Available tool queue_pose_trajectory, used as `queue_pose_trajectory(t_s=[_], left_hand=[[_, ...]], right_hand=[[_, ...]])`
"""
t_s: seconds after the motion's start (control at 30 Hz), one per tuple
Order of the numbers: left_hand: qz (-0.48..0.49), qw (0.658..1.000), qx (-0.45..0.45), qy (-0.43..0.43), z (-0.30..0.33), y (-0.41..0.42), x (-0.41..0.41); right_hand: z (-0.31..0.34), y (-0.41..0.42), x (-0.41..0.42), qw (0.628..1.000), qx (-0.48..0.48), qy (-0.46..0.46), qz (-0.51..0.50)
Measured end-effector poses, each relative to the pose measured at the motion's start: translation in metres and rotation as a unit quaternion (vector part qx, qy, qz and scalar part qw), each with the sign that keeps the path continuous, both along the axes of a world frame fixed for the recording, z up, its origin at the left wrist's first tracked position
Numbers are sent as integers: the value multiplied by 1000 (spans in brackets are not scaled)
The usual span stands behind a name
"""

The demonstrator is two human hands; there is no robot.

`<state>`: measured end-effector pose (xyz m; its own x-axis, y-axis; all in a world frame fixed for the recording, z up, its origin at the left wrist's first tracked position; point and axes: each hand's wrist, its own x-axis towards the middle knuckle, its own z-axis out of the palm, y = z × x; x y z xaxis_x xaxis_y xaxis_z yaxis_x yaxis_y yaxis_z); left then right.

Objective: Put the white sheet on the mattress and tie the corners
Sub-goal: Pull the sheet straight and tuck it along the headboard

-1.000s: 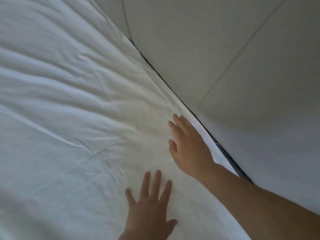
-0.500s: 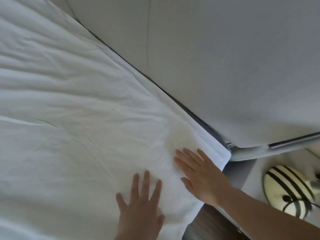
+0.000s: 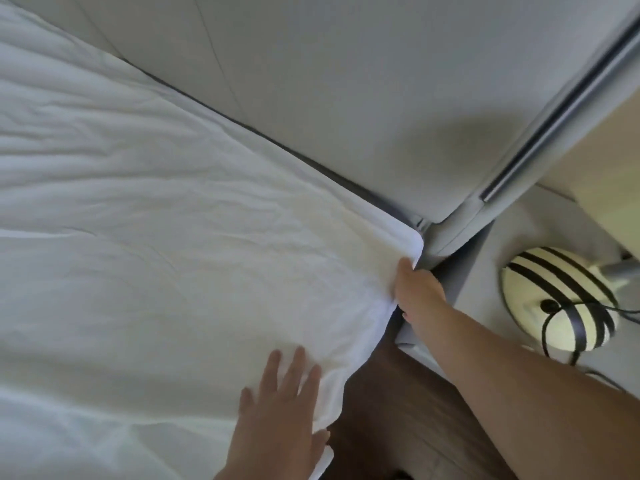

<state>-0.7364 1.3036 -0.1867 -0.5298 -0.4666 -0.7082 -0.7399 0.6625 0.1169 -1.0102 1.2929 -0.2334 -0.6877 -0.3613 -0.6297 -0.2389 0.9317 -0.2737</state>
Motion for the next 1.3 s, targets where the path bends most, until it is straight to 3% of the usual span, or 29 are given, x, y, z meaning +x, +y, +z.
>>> queue_pose_trajectory(t_s=[0.1,0.2,0.37,0.47,0.63,0.83,0.97,1.07,1.1,1.17,1.23,1.3], left_hand=[[-27,999,-27,23,-7,9,8],[-54,992,-88,71,-31,12,20],[-116,968,-169,142,-41,12,15],[-134,957,-191,174,-50,11,21],[-172,942,-205,201,-67,11,43],[-181,931,-223,224,-72,17,60],[-174,925,-236,240,-75,24,74],[-154,920,-249,260,-87,30,83],[-152,915,-262,266,-90,32,85],[-147,916,-259,268,-96,36,87],[-152,907,-271,283,-99,44,93],[-158,908,-268,281,-95,54,102]], right_hand=[[-15,4,2,992,-44,71,99],[-24,8,-2,987,-93,109,69],[-34,16,-9,969,-112,179,127],[-34,12,-6,970,-158,173,64],[-40,6,-4,967,-143,209,26],[-30,5,-6,949,-239,187,-84],[-27,-4,6,959,-218,167,-65],[-28,-5,30,919,-262,279,-90],[-32,0,47,900,-296,309,-78],[-41,14,95,881,-328,331,83],[-54,30,135,886,-280,279,241],[-61,44,150,903,-221,234,284]])
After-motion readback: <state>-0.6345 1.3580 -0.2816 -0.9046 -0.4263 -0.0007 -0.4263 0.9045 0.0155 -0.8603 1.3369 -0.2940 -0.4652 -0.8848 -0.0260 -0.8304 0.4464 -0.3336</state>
